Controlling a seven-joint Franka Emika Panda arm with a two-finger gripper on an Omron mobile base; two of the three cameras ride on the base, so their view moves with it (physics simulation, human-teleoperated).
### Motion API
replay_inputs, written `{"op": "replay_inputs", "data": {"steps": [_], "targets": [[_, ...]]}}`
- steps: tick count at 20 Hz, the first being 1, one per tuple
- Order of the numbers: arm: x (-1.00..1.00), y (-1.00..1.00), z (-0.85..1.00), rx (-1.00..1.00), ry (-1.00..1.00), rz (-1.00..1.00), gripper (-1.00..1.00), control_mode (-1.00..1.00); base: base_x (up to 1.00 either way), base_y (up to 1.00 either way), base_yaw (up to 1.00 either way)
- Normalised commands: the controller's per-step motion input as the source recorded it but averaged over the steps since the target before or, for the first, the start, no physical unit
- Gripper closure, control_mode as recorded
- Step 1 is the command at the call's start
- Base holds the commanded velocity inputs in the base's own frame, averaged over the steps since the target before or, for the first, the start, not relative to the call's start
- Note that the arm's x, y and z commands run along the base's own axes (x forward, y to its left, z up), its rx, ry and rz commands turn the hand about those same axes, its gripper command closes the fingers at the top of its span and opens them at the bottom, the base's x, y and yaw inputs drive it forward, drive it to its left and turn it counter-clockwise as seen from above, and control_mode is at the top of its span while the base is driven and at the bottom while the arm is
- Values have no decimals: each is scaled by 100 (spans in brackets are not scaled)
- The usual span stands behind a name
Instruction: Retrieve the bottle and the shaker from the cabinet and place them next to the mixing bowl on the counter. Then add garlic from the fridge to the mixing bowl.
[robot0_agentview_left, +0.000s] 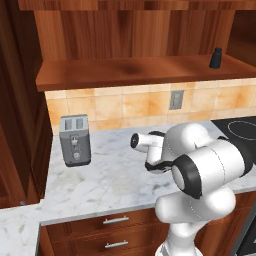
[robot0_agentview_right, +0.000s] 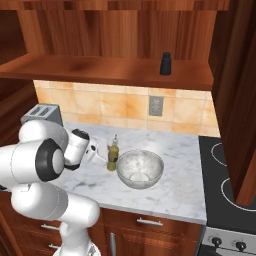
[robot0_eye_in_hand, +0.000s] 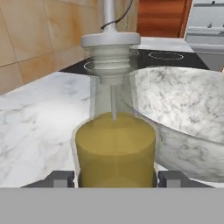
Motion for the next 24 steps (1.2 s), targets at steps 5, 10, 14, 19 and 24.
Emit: {"op": "replay_inputs", "data": {"steps": [5,10,14,19,24], "targets": [[0,6,-9,4,0,0,-100,-100,0,0,0],[0,12,-9,4,0,0,-100,-100,0,0,0],[0,26,0,0,0,0,-100,-100,0,0,0],[0,17,0,0,0,0,-100,-100,0,0,0],[0,29,0,0,3,0,-100,-100,0,0,0]]}}
